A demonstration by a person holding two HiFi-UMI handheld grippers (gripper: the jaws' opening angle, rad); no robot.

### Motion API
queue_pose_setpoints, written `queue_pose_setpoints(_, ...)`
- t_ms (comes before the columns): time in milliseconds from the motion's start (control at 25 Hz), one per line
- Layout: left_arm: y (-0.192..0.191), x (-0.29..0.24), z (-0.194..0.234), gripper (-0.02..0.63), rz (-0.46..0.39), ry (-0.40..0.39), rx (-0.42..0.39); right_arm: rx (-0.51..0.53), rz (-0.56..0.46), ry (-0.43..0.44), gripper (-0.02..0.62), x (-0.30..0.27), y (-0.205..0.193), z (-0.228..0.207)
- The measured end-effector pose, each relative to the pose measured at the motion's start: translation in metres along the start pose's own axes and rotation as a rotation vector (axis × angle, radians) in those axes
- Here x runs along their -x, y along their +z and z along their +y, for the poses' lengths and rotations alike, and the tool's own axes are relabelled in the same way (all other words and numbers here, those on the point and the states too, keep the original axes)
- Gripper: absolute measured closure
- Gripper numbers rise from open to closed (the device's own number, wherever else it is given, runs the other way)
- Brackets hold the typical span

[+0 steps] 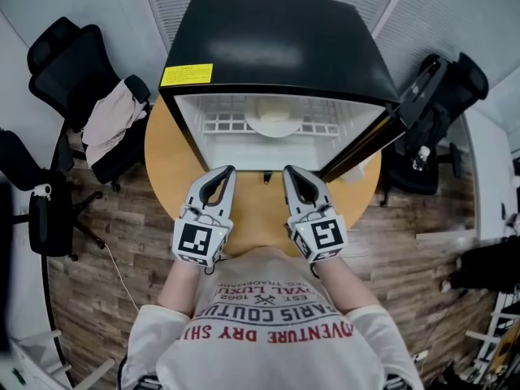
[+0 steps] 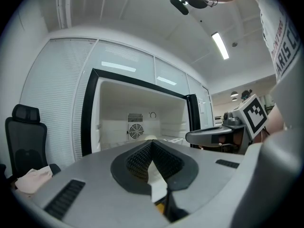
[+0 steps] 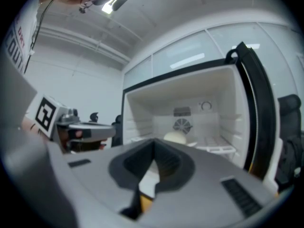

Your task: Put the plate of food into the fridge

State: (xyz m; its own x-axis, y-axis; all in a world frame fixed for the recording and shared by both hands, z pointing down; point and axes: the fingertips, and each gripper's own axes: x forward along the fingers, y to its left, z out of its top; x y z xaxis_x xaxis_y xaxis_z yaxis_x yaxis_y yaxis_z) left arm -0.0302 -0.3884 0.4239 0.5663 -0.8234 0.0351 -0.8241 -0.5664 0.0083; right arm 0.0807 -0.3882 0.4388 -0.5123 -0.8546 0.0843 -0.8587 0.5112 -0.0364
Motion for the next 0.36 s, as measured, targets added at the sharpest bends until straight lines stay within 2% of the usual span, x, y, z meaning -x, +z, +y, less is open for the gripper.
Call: queue_pose_setpoints(360,0.0002,-0.0056,0.0054,0.572,0.004,0.009,-0.045,0.009,0.0,0.003,0.568,-0.0052,0.0036,-0.0035)
